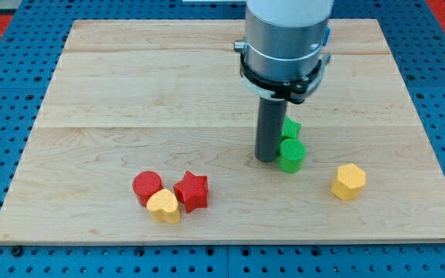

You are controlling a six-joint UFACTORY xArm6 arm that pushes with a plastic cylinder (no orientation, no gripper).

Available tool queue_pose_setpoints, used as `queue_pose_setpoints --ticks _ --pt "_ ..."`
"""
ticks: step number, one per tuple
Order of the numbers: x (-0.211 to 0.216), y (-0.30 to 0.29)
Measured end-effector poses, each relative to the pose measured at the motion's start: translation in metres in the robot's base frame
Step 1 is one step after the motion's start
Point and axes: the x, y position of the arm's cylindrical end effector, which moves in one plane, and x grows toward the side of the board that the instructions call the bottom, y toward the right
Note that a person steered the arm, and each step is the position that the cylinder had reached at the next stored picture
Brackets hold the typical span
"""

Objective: Slide the green star to the top left of the hexagon

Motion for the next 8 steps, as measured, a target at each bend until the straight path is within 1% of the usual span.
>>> queue_pose_setpoints --ticks 3,4,5,6,7,8 --pt "0.0 0.069" --pt "0.009 0.051" --pt "0.017 -0.027" --pt "-0.022 -0.037" --pt "-0.065 -0.015" --pt "-0.065 0.014"
